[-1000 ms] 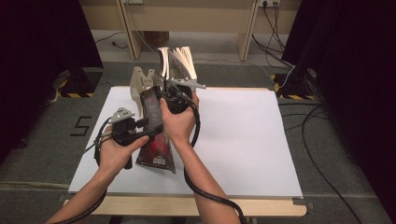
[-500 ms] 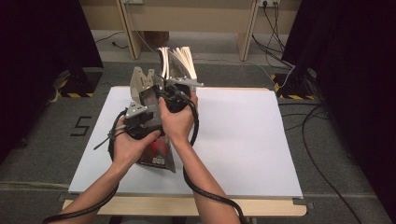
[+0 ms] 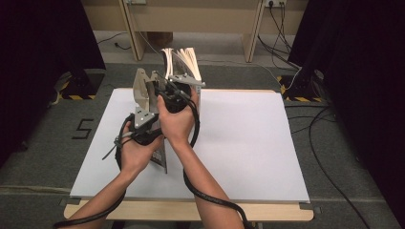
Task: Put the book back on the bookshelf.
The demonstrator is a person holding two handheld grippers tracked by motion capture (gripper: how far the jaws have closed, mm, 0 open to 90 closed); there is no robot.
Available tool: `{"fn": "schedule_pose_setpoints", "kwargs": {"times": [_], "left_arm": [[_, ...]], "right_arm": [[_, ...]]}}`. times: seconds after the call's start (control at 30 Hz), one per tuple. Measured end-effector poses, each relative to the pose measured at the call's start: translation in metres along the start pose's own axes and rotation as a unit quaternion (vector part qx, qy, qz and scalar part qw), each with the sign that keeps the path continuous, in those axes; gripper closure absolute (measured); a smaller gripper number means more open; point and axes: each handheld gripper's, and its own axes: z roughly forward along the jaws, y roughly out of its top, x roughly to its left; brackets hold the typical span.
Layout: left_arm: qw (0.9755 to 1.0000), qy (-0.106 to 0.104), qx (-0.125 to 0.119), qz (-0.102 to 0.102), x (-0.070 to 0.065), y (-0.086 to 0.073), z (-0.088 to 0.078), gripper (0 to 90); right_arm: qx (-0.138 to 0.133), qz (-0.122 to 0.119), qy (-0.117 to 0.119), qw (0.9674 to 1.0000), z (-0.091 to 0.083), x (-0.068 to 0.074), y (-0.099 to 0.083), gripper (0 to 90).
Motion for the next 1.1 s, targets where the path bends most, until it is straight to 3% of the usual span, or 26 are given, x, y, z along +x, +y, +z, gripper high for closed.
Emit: {"fn": "schedule_pose_setpoints", "kwargs": {"times": [0.13,0.3,0.43,0.53,0.6,0.7,0.8,0.87,1.1], "left_arm": [[0.9997,0.005,-0.003,-0.025,0.007,-0.01,0.001,59.5],[0.9984,0.0,0.02,-0.053,0.015,-0.022,0.003,71.0],[0.9978,0.005,0.032,-0.059,0.017,-0.028,0.003,77.3],[0.9973,0.005,0.037,-0.063,0.022,-0.033,0.002,84.6],[0.9961,-0.004,0.033,-0.082,0.027,-0.036,0.002,85.7],[0.9963,-0.003,0.03,-0.081,0.031,-0.037,0.001,86.0],[0.9962,-0.006,0.024,-0.084,0.034,-0.038,0.0,86.2],[0.9963,-0.009,0.02,-0.084,0.036,-0.038,-0.001,86.2],[0.9956,-0.014,0.004,-0.092,0.042,-0.039,-0.004,86.5]], "right_arm": [[0.004,-0.013,0.009,0.9999,0.001,0.006,-0.001,86.8],[0.022,-0.029,0.017,0.9992,0.008,0.01,-0.01,85.4],[0.033,-0.047,0.018,0.9982,0.013,0.016,-0.017,83.5],[0.039,-0.066,0.024,0.9968,0.016,0.019,-0.021,78.9],[0.04,-0.07,0.035,0.9961,0.015,0.02,-0.021,76.1],[0.018,-0.06,0.062,0.9961,0.006,0.018,-0.017,65.7],[-0.006,-0.046,0.066,0.9967,-0.01,0.007,-0.011,63.5],[-0.014,-0.04,0.054,0.9976,-0.019,-0.003,-0.008,63.3],[-0.018,0.007,-0.013,0.9997,-0.05,-0.072,-0.022,63.0]]}}
